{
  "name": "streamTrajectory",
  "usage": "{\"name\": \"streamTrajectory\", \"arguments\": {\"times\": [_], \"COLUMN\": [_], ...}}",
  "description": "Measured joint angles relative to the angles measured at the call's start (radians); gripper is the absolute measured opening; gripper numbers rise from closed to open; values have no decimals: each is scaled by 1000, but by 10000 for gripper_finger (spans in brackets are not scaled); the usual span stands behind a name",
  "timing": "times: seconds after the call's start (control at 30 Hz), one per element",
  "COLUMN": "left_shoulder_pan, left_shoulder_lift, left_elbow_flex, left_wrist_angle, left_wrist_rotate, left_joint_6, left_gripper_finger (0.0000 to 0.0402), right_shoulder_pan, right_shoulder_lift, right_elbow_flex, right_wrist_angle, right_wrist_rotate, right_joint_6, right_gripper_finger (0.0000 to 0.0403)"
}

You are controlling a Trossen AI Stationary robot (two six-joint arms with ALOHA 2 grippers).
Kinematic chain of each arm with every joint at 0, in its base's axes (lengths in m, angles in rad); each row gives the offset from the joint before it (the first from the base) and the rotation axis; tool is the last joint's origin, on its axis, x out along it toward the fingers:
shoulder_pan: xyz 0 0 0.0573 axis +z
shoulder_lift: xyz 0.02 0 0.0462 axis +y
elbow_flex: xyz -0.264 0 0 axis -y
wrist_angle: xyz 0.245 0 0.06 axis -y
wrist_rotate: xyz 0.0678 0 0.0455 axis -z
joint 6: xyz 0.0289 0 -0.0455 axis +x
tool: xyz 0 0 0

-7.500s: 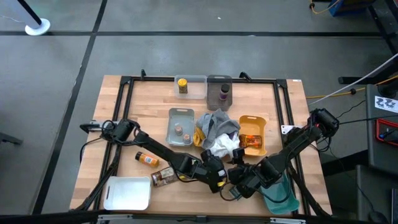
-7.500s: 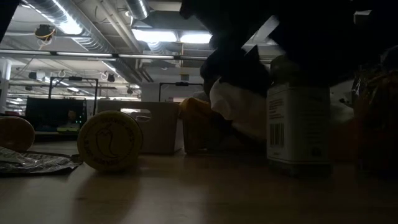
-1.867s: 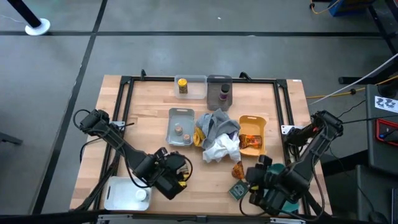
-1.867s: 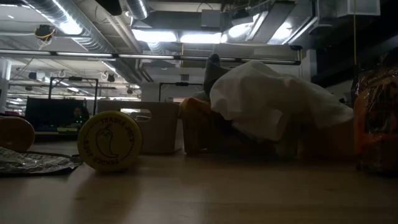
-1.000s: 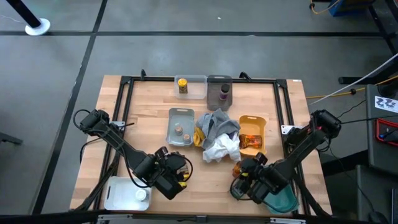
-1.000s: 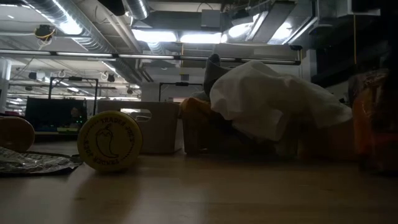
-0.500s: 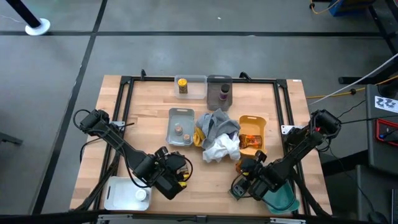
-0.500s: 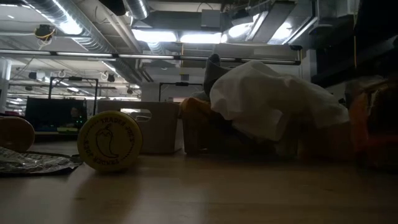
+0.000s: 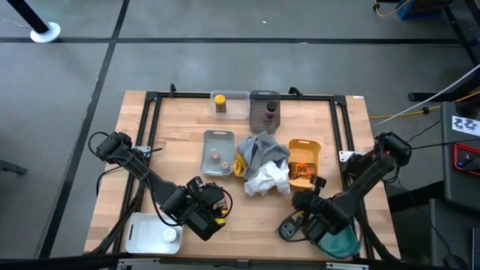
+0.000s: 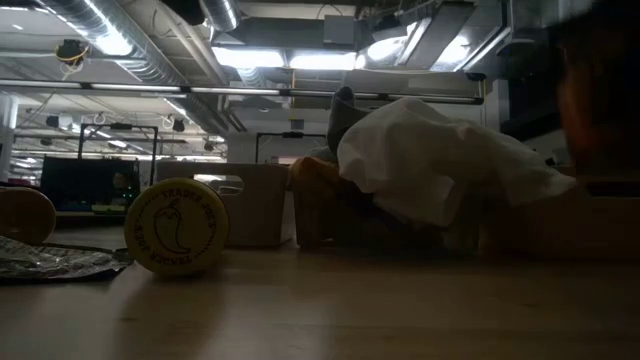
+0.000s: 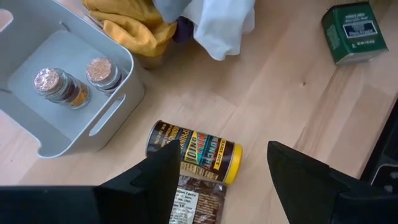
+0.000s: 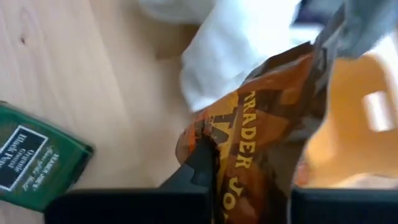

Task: Sort spices by type
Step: Put the right orange seasoning pack into the yellow bin

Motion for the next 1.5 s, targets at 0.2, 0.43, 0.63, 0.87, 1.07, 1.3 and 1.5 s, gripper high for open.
{"name": "streamTrajectory", "arguments": {"times": [0.2,0.43,0.63,0.87,1.07,1.3,1.5], "left_shoulder_pan": [0,0,0,0,5,5,5], "left_shoulder_lift": [0,0,0,0,0,0,2], "left_elbow_flex": [0,0,0,0,0,0,0], "left_wrist_angle": [0,0,2,1,1,1,3], "left_wrist_rotate": [-13,-13,-13,-12,-12,-11,10], "left_joint_6": [-7,-7,-7,-26,-83,-7,258], "left_gripper_finger": [224,224,224,224,224,224,224], "right_shoulder_pan": [0,-34,-132,-246,-320,-371,-373], "right_shoulder_lift": [0,-1,-2,-2,-2,-2,-2], "right_elbow_flex": [154,148,56,-35,-65,-65,-65], "right_wrist_angle": [-227,-305,-309,-307,-305,-304,-305], "right_wrist_rotate": [77,185,190,119,10,-37,-28], "right_joint_6": [-67,-118,-177,-227,-278,-338,-358], "right_gripper_finger": [27,15,26,43,51,93,140]}}
